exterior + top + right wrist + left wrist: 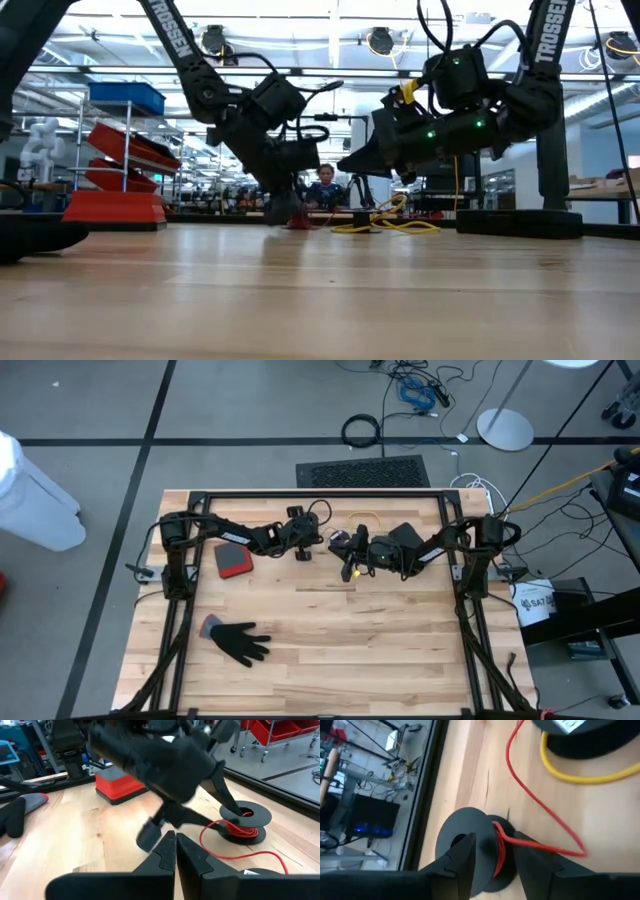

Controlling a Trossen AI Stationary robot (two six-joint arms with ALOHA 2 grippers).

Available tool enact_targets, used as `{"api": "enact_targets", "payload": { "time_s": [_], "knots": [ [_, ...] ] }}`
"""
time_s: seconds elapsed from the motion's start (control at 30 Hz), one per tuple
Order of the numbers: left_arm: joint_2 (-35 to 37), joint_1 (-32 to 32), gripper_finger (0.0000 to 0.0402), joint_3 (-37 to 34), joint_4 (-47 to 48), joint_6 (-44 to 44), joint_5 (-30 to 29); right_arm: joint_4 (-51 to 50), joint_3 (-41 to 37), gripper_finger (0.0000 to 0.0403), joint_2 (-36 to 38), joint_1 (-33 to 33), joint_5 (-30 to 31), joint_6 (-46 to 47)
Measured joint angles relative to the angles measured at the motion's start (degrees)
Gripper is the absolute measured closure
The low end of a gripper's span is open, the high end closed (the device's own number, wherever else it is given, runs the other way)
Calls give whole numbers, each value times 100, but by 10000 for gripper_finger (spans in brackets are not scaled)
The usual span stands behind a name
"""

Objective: Coil cords
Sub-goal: Coil the red wire into the spool, then return to Home Position

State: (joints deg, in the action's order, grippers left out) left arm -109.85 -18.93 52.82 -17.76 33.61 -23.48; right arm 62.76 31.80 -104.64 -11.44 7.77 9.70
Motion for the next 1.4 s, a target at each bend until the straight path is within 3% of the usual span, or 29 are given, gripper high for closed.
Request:
{"api": "enact_targets", "payload": {
  "time_s": [0.27, 0.7, 0.9, 1.03, 1.23, 1.4],
  "knots": [
    [540, 71, 262, 0, 707, -673, 652, 113, -69, 403, -2, 26, 24, -99],
    [1453, 515, 262, 8, 1422, -1096, 233, 202, -235, 403, 319, 192, -53, -551],
    [2279, 868, 262, 11, 1420, -1235, 655, 217, -724, 403, 1511, 194, -83, -982],
    [2833, 1052, 262, 11, 1445, -1353, 960, -56, -1006, 403, 2491, 190, -753, -1158],
    [3533, 1236, 262, 12, 1723, -1388, 1455, -1653, -915, 403, 3989, 183, -1523, -1215],
    [4002, 1271, 262, 13, 2181, -1447, 1509, -3589, -413, 394, 5095, 177, -1608, -1512]
  ]
}}
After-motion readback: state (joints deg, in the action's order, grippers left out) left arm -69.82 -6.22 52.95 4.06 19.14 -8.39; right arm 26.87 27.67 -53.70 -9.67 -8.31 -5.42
